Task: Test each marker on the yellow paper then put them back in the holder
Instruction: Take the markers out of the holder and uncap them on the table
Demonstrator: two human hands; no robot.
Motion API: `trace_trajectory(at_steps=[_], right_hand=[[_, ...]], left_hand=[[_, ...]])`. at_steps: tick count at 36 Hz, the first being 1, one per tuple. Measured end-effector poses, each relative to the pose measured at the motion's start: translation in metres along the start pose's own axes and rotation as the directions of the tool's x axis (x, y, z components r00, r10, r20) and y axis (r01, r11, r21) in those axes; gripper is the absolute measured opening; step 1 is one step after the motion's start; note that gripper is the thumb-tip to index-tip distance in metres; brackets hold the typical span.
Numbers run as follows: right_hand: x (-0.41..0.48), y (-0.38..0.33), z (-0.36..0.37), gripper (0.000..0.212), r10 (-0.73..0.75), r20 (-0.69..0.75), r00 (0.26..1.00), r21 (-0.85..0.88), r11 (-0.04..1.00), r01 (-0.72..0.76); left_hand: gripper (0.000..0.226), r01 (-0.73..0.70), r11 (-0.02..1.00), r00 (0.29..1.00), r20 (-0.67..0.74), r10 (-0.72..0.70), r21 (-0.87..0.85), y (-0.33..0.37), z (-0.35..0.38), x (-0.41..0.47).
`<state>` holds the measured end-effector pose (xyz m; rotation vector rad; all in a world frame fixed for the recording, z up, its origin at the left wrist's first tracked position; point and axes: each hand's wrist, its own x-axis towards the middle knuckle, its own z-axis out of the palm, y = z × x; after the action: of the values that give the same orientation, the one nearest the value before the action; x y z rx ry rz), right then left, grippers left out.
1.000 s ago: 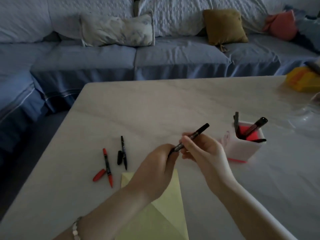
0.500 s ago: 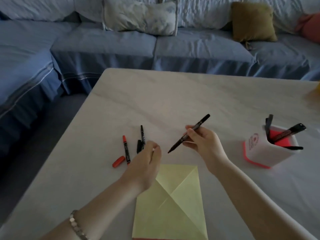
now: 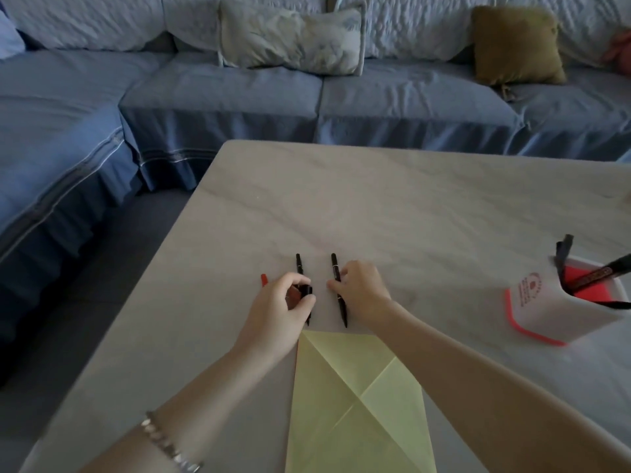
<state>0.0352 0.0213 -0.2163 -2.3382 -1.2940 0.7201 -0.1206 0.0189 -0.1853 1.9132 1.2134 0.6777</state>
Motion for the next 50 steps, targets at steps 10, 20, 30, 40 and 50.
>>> trace_trajectory(at_steps=[10, 20, 30, 40, 50], right_hand=[[-0.046, 0.057, -0.046, 0.040, 0.026, -0.069, 0.997, 0.095, 0.995, -0.020], [-0.084, 0.112, -0.125, 0.026, 0.029, -0.320, 0.947, 0.076, 0.997, -0.005], [-0.069, 0.152, -0.203, 0.046, 0.215, -0.618, 0.756, 0.009, 0.964, -0.267], [-0.061, 0.165, -0.182, 0.027, 0.251, -0.554, 0.794, -0.025, 0.948, -0.317], [-0.091, 0.136, -0.196, 0.021, -0.064, -0.731, 0.680, -0.109, 0.994, -0.023]], left_hand=[[0.012, 0.033, 0.910, 0.976, 0.183, -0.118, 0.414, 0.013, 0.054, 0.049], [0.025, -0.076, 0.901, 0.984, 0.179, -0.002, 0.427, 0.022, 0.060, 0.046], [0.014, -0.265, 0.909, 0.932, 0.328, 0.155, 0.323, 0.066, 0.078, 0.015], [0.019, -0.231, 0.946, 0.934, 0.325, 0.151, 0.225, 0.085, 0.080, 0.006], [0.015, -0.309, 0.937, 0.909, 0.341, 0.240, 0.163, 0.089, 0.087, -0.003]])
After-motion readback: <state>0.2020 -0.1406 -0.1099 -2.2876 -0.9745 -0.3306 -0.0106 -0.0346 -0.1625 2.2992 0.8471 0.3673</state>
